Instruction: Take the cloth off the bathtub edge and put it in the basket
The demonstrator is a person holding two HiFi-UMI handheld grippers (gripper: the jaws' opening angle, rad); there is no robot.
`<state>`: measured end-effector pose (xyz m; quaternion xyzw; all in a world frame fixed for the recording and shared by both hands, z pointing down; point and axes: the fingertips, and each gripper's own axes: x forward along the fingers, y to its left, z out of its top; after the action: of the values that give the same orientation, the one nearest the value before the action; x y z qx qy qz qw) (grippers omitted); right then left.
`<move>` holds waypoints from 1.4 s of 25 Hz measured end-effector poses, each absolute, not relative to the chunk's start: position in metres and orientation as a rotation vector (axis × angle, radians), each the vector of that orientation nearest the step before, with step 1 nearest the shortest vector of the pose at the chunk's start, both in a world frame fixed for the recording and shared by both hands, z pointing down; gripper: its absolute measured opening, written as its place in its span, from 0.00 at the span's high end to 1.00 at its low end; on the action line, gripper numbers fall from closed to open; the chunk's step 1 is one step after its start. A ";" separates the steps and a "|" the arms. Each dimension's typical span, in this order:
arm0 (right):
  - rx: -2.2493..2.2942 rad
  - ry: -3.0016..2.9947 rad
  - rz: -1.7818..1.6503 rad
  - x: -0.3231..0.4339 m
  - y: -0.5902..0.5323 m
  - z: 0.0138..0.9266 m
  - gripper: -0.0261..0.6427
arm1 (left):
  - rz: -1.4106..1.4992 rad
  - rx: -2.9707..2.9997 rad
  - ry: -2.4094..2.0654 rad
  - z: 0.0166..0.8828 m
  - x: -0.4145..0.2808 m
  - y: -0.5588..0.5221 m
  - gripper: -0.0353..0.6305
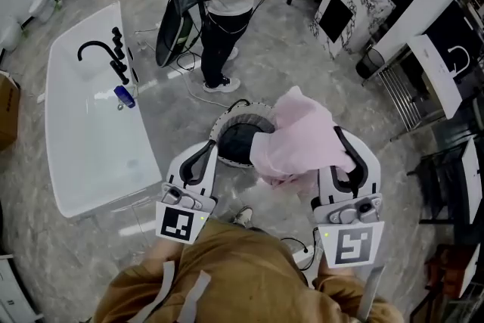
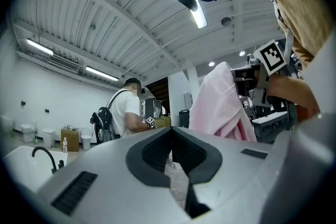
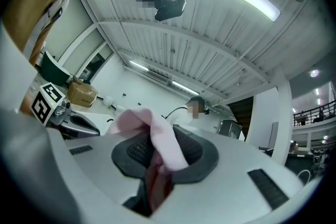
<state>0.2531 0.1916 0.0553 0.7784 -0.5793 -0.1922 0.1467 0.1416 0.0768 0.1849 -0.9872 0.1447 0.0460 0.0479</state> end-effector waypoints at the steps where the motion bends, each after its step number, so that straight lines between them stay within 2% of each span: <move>1: 2.246 -1.659 -0.539 0.261 0.191 0.056 0.84 | 0.130 -3.019 0.428 0.186 0.148 0.078 0.94; 10: 2.301 -1.583 -0.471 0.286 0.178 0.052 0.84 | 0.133 -3.045 0.326 0.182 0.176 0.058 0.94; 27: 2.274 -1.656 -0.411 0.307 0.107 0.082 0.84 | -0.038 -2.997 0.251 0.215 0.189 0.034 0.94; 35: 2.244 -1.626 -0.331 0.326 0.064 0.137 0.84 | -0.062 -3.033 0.250 0.253 0.212 0.005 0.94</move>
<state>0.3259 0.0640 0.1369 0.7916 -0.5737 -0.1169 0.1747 0.2117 0.0050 0.2532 -0.9952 0.0822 -0.0202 0.0487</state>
